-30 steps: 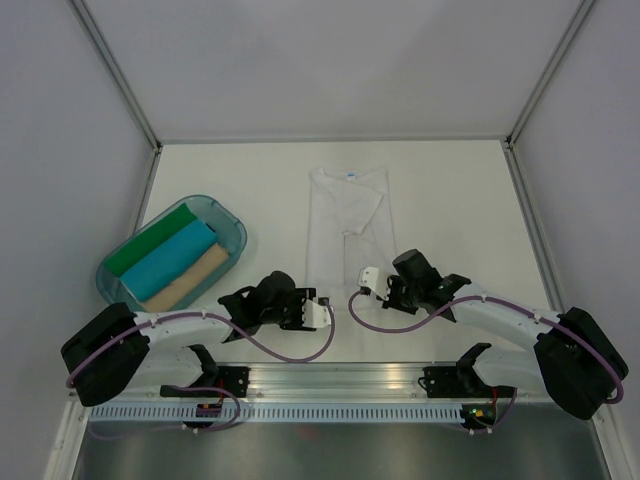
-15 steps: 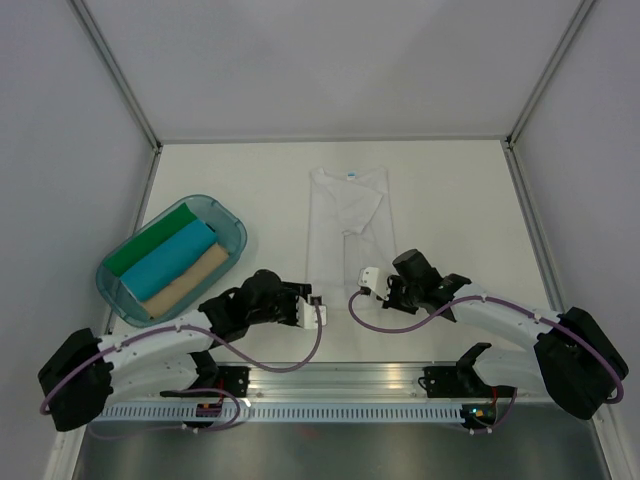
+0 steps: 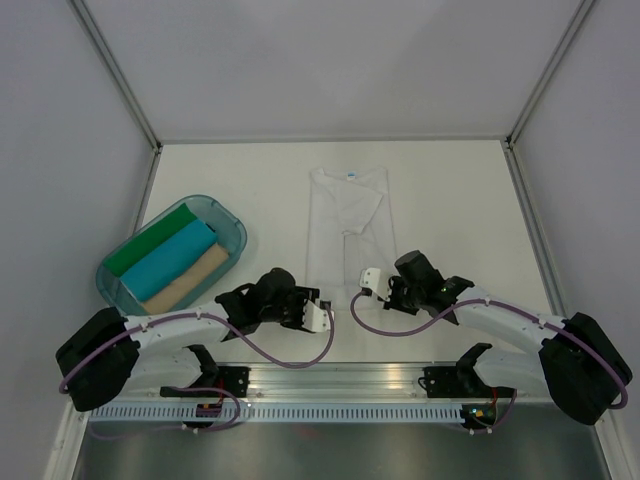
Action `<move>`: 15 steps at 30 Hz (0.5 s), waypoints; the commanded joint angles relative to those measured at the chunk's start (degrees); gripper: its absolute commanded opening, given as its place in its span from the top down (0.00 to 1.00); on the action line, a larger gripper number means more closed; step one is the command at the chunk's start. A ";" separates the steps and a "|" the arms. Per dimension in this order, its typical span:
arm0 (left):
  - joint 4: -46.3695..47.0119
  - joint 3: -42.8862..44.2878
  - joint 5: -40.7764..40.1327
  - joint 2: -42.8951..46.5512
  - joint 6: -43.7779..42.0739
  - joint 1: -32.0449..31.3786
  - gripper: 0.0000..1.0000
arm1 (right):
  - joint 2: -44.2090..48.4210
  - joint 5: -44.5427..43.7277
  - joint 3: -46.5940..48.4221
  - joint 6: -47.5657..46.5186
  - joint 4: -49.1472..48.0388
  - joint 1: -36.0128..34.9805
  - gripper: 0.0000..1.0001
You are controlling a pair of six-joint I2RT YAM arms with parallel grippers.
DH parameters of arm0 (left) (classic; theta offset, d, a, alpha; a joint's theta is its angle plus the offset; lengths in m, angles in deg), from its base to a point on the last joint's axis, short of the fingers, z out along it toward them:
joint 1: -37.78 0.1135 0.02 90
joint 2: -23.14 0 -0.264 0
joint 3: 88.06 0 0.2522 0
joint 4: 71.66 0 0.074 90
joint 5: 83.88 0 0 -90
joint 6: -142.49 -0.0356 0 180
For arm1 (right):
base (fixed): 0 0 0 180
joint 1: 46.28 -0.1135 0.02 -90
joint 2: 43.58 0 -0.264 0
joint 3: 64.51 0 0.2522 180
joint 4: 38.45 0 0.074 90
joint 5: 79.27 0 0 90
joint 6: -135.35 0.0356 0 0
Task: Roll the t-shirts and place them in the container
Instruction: Roll the tshirt
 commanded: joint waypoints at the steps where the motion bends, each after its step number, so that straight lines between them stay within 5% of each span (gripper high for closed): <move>1: 1.51 1.88 -0.27 -0.38 -2.42 -0.20 0.42 | 1.22 1.00 -0.13 -0.39 -1.04 -0.26 1.00; 15: 1.68 1.69 -3.17 -7.67 -1.02 -0.20 0.46 | 1.75 1.70 -0.22 -0.13 -0.34 -0.26 1.00</move>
